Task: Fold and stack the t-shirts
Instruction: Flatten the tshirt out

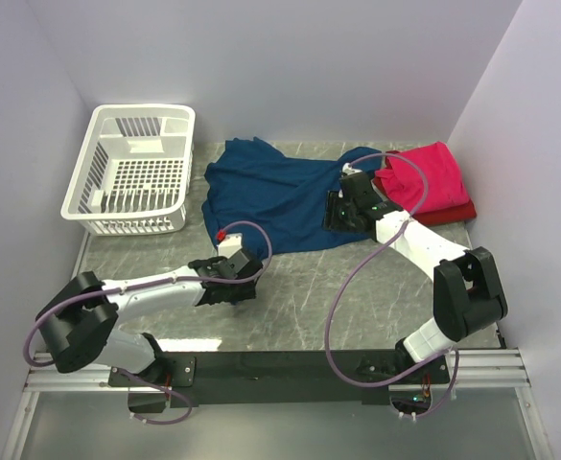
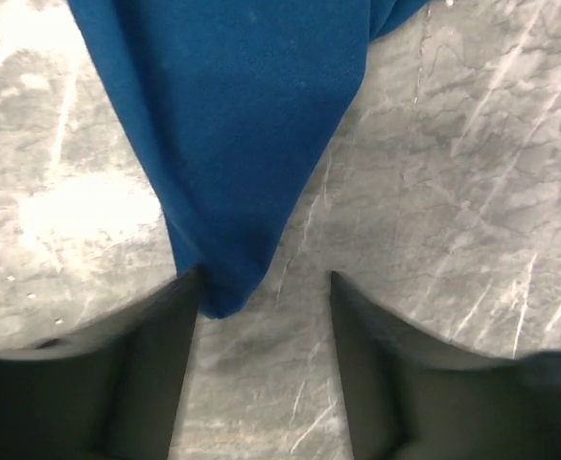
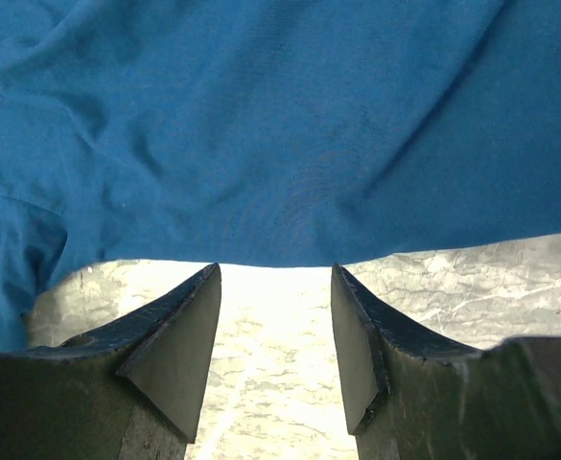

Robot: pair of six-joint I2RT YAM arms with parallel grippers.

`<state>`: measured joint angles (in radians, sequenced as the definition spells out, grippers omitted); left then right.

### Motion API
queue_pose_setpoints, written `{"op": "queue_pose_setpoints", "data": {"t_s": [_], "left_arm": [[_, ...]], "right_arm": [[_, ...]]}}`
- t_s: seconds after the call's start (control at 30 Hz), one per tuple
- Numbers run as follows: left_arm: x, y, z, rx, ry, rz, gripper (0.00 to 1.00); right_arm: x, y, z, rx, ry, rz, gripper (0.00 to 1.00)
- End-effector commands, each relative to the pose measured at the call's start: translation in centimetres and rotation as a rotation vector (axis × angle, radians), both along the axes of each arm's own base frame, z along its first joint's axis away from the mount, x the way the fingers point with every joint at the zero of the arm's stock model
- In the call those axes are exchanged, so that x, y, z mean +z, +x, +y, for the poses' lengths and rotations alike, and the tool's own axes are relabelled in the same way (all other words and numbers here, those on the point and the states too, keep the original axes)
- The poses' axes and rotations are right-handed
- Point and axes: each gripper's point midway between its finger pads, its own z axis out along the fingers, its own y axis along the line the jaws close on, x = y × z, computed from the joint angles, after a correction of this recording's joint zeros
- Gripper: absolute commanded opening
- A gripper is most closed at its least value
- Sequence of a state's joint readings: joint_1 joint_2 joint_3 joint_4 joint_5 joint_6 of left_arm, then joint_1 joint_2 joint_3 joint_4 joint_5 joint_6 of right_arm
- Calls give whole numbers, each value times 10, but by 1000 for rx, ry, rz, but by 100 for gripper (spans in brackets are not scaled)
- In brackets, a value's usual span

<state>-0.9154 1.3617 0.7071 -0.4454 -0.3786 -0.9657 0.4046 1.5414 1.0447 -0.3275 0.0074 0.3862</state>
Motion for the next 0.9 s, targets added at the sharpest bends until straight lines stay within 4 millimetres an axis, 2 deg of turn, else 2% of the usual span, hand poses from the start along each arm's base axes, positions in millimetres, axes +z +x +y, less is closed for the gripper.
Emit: {"op": "queue_pose_setpoints", "data": {"t_s": [0.0,0.07,0.1,0.17,0.2,0.27,0.37,0.47,0.57,0.6,0.67,0.7,0.73,0.77,0.8,0.83,0.87], "left_arm": [[-5,2,-11,-8,-29,-1,55],[-8,1,-10,-8,-10,17,47],[-12,0,-9,-9,11,29,37],[-11,3,-10,-6,25,31,25],[-11,2,-10,-9,32,32,12],[-2,5,-13,-5,17,10,0],[13,9,-18,-2,-25,-30,0],[32,12,-32,-42,-102,-64,0],[68,18,-48,-91,-204,-128,0],[86,17,-54,-110,-258,-153,0],[111,19,-60,-130,-338,-205,0],[130,18,-61,-138,-400,-239,0],[132,17,-58,-133,-422,-245,0],[143,23,-51,-104,-466,-276,0],[141,25,-44,-85,-473,-277,0],[129,25,-34,-64,-463,-258,0],[127,33,-19,-8,-464,-260,0]], "right_arm": [[16,6,4,-8,19,-54,56],[16,5,1,-14,11,-60,56],[16,4,1,-15,10,-62,56],[18,2,1,-13,16,-69,56],[20,2,3,-8,22,-73,56],[24,2,7,7,26,-84,56],[28,1,15,32,20,-86,56],[32,-4,20,50,9,-87,55],[38,-11,22,54,22,-99,55],[40,-14,24,61,31,-103,55],[49,-23,28,80,53,-113,55],[57,-26,29,85,63,-131,55],[60,-29,28,87,62,-135,55],[60,-35,29,96,59,-129,55],[66,-40,29,102,65,-147,55],[64,-46,30,111,63,-141,55],[64,-52,34,125,69,-143,55]]}}
